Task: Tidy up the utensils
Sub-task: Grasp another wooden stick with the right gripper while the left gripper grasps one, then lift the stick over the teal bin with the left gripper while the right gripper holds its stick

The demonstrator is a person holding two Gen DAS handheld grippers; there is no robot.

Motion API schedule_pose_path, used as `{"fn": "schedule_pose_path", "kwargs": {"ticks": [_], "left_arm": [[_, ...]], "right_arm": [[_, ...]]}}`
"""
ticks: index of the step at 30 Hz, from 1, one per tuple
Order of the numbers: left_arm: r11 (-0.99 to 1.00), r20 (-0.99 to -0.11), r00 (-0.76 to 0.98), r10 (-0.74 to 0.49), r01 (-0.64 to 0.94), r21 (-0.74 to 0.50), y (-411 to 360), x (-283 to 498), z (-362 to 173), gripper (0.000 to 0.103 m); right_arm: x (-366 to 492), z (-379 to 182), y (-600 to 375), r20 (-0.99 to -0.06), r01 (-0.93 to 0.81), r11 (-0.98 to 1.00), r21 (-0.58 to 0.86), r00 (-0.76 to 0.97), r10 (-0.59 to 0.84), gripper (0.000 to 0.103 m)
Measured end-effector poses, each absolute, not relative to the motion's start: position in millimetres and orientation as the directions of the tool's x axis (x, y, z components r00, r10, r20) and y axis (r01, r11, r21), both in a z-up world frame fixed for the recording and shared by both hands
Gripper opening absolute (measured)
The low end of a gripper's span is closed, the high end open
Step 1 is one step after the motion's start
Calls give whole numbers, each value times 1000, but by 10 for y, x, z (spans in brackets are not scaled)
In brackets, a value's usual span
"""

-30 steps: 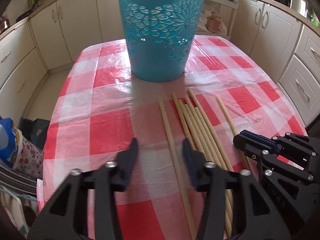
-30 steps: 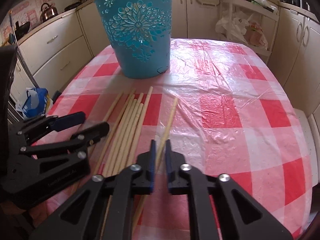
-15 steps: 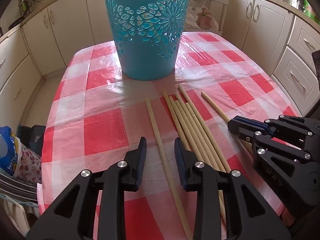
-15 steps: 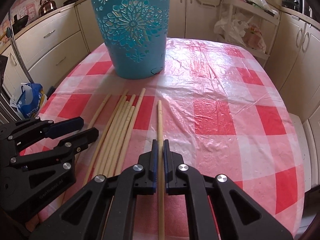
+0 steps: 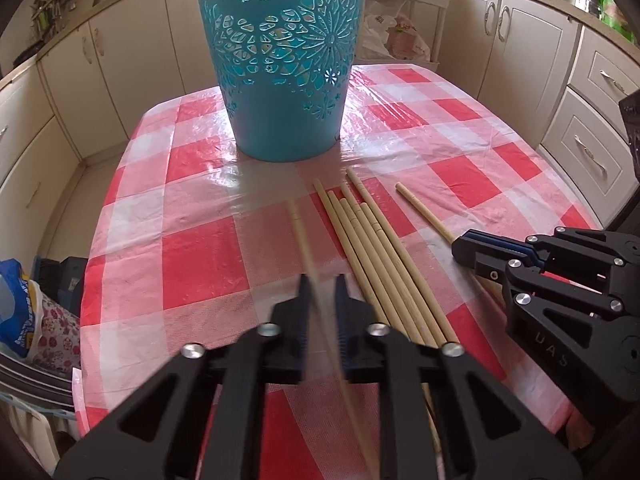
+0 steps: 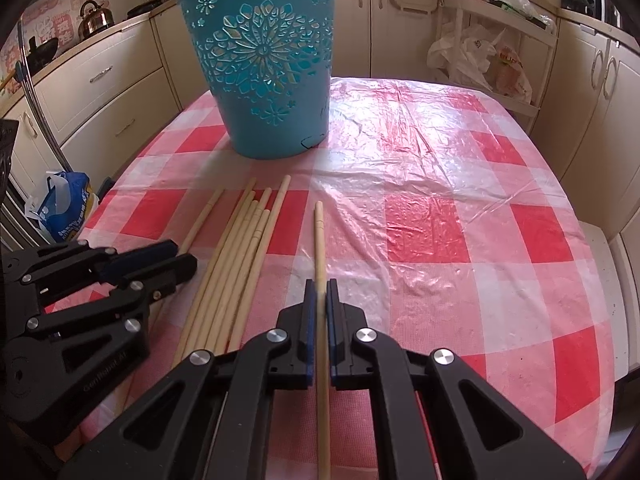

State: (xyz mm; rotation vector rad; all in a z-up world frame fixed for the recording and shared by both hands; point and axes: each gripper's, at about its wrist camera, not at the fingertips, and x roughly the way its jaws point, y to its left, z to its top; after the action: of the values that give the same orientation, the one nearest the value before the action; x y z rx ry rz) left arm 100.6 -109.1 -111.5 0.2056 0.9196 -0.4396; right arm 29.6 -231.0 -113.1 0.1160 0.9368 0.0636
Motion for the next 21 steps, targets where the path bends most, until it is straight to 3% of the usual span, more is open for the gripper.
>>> {"fn": "schedule_pose_path", "kwargs": {"ticks": [6, 11, 13, 14, 21], "left_arm": [[891, -807, 526, -269, 455, -1, -1100, 975, -1111, 7], [894, -808, 525, -265, 448, -2, -1113, 1008, -1114, 13], [891, -806, 527, -268, 454, 1, -1123, 1009, -1115, 12], [887, -805, 523, -280, 462, -8, -1119, 1007, -1115, 6], [881, -805, 499, -321, 469, -61, -1021, 981, -1109, 5]], "right_arm": [[292, -1130, -2311, -799, -3, 990, 138, 591, 113, 6], [296, -1129, -2275, -800, -9, 994, 107, 593, 91, 6], [293, -1127, -2249, -801, -17, 996, 86, 594, 79, 6], [291, -1126, -2246, -800, -18, 996, 84, 595, 78, 6], [290, -1122, -2343, -802, -3, 987, 162, 582, 133, 6]]}}
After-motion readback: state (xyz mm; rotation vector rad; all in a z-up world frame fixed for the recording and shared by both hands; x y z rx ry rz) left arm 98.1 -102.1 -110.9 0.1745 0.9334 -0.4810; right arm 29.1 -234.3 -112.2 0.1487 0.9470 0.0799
